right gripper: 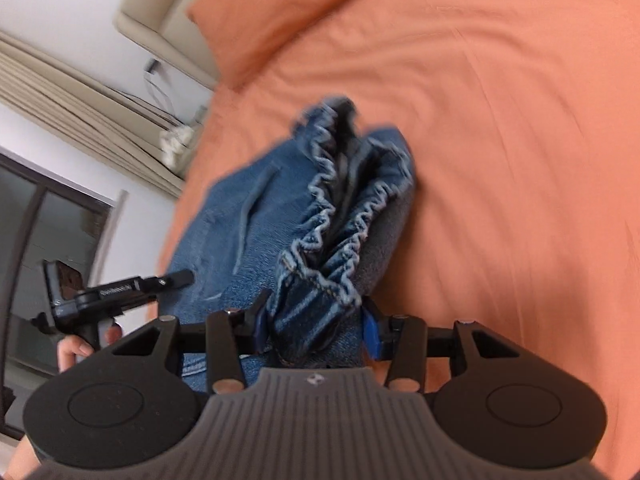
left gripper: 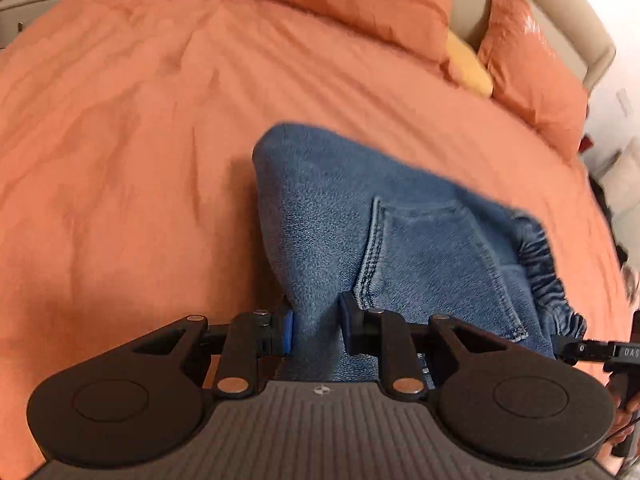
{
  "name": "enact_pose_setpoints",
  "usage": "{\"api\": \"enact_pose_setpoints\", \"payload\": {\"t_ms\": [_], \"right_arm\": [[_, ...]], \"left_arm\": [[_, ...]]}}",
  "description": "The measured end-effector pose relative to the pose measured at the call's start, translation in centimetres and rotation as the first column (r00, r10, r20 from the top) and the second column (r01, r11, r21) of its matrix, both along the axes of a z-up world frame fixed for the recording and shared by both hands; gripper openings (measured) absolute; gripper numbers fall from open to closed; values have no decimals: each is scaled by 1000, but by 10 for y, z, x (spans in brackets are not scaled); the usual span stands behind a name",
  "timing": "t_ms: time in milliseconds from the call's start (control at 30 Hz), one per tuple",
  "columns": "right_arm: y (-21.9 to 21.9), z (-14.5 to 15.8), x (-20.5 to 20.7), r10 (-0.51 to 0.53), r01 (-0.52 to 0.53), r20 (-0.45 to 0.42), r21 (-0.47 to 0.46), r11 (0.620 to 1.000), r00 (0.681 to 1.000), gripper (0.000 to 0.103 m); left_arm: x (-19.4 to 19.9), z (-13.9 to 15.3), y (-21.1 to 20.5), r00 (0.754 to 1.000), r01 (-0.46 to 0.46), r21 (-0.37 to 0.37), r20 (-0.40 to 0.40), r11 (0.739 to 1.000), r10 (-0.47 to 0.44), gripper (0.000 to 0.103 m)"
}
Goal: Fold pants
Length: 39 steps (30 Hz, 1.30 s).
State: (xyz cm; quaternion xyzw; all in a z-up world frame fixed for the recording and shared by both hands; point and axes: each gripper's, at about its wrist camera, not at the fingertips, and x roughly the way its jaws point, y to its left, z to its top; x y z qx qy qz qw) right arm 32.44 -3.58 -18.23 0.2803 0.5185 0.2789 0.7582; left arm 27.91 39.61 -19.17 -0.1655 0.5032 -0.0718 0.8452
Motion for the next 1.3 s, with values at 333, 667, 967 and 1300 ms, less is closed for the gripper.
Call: {"api": "enact_pose_setpoints", "payload": {"t_ms": [333, 667, 967, 1300], "right_arm": [[2, -48, -10, -110, 103, -82, -85, 991, 991, 48], [-5, -12, -14, -78, 81, 26, -145, 986, 997, 68], [27, 56, -45, 120, 36, 397, -363, 931, 910, 11], [53, 1, -46, 195, -22, 302, -495, 869, 933, 0]], "left_arm": [[2, -24, -16, 1000, 17, 104, 7, 994, -18, 31], [-39, 13, -34, 996, -62, 292, 82, 954, 39, 55], [-97, 25, -51, 996, -51, 386, 82, 921, 21, 32], [-114, -28, -59, 999, 17, 412, -47, 911, 2, 28]]}}
